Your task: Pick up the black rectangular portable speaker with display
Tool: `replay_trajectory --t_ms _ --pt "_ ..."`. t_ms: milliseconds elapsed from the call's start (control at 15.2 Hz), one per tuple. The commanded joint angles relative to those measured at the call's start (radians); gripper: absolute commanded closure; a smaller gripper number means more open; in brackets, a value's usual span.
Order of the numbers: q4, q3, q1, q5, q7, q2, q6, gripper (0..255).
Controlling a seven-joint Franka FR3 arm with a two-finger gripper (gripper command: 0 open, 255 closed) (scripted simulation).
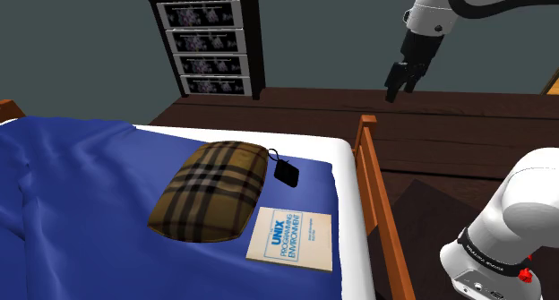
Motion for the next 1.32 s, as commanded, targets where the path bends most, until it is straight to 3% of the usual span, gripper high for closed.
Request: replay_trajectory --t_ms 0,660,1254 --pt "0.0 0.0 0.0 0.0 0.0 0.0 0.0 0" --pt "-0.146 -0.023 0.079 0.09 -0.078 0.197 0.446 0" --pt "-0.129 -0.058 0.198 0.25 -0.223 0.498 0.817 0"
